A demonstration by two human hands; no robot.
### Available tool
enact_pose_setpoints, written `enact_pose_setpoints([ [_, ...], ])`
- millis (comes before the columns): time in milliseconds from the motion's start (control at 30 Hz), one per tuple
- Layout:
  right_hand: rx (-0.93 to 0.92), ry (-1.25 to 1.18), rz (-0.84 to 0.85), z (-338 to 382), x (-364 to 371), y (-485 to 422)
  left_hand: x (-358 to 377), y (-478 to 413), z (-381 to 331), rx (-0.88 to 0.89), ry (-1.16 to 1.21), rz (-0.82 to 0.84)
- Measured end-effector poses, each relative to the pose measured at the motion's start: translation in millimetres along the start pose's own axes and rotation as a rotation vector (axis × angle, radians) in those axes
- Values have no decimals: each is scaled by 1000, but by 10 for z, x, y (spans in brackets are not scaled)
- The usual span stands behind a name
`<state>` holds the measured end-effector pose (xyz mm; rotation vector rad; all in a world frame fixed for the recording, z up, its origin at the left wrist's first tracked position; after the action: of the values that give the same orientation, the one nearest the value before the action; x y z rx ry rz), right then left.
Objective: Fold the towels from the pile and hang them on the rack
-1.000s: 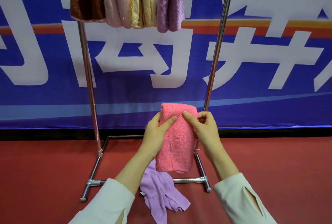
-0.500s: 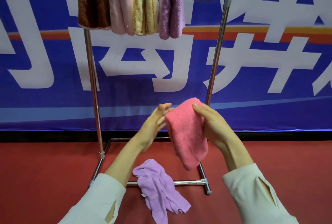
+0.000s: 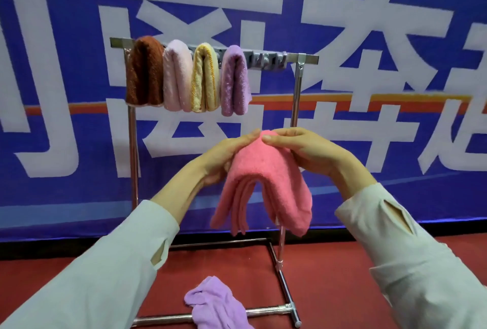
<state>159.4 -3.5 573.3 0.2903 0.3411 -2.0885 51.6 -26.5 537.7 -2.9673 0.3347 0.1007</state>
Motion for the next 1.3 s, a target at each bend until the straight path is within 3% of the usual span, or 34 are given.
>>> enact_pose_setpoints([
  [167,-60,-10,-64,314,-227,-19,-20,-69,-450,96,170,44],
  [267,-61,-140,-68,288,-339,-128,-13,-233,-654,159,376,46],
  [433,-211,-358,-57,414,-631,-452,-189,-620,-841,191,549,7],
  [733,-125,-259,-180,434,-1621,-1357,-1009,-1636,-1222,272,459,-328],
  [867,-206,-381,-271,501,-1942,-1665,-1079,-1994,-1469,285,341,-320],
  [1133,-262,-534,-469,452,-2147,-2308,-1411,-2372,-1548,358,329,-555],
  [1300,-323,-577,-426,446,-2061,-2387,-1554,-2513,-1429,350,361,-601],
])
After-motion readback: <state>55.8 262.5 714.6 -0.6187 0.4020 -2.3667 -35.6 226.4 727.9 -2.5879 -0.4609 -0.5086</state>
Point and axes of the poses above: each hand's wrist, its own y-axis away from the middle knuckle, its own x-axis out of the palm, z = x × y, the point moved 9 cm from there along -y, towards the middle knuckle, and after that the axes turned 8 degrees about z, right-handed, at the moved point
